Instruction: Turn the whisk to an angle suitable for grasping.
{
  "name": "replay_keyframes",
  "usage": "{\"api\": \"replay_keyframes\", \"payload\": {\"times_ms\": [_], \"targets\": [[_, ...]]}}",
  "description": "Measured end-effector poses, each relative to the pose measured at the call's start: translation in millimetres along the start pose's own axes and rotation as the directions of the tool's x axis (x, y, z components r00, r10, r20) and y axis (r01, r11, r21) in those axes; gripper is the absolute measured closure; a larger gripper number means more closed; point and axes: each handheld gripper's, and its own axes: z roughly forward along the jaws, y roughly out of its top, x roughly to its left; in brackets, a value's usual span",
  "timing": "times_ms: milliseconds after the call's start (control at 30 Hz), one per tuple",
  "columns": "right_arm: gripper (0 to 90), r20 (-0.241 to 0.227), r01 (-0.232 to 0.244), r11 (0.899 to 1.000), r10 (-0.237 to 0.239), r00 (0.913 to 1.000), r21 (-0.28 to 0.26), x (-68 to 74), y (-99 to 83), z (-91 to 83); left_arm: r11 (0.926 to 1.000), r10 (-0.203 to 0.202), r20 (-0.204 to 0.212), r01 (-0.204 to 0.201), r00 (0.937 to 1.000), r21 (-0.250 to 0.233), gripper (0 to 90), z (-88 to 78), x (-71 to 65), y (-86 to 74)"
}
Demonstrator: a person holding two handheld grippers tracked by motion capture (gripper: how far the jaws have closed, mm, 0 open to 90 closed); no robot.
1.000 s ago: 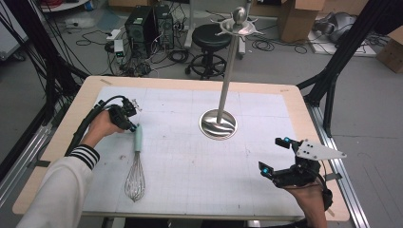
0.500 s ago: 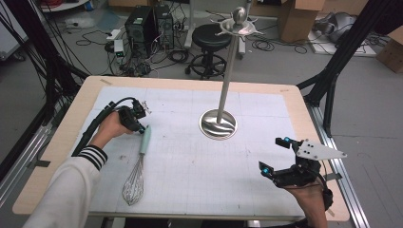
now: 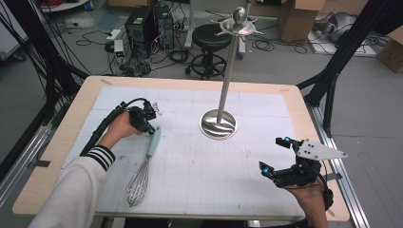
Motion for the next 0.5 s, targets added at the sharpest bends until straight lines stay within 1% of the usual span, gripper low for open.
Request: {"api": "replay_keyframes", "payload": {"times_ms": [133, 233, 267, 333, 500], "targets": [[0.7, 0.002, -0.001, 1.0, 0.001, 1.0, -0.004, -0.6, 0.1, -1.6, 0.9998, 0.021, 0.013, -0.021, 0.9997, 0.0, 90.0, 2.2, -6.3, 8.3], [0.7, -0.001, 0.002, 1.0, -0.002, 1.0, -0.005, -0.5, 0.6, -1.4, 0.9989, 0.046, 0.021, -0.046, 0.9987, 0.002, 90.0, 4.2, -13.4, 17.0], [0.7, -0.001, 0.002, 1.0, -0.002, 1.0, -0.005, -0.5, 0.6, -1.4, 0.9989, 0.046, 0.021, -0.046, 0.9987, 0.002, 90.0, 4.2, -13.4, 17.0], [0.6, -0.002, 0.0, 1.0, 0.0, 1.0, -0.004, -0.2, 0.8, -1.2, 0.998, 0.063, 0.029, -0.063, 0.9976, -0.007, 90.0, 5.8, -17.7, 22.5], [0.7, -0.001, 0.001, 1.0, -0.001, 1.0, -0.004, -0.3, 0.7, -1.7, 0.9967, 0.08, 0.031, -0.08, 0.9963, -0.01, 90.0, 7.9, -22.7, 28.5]]}}
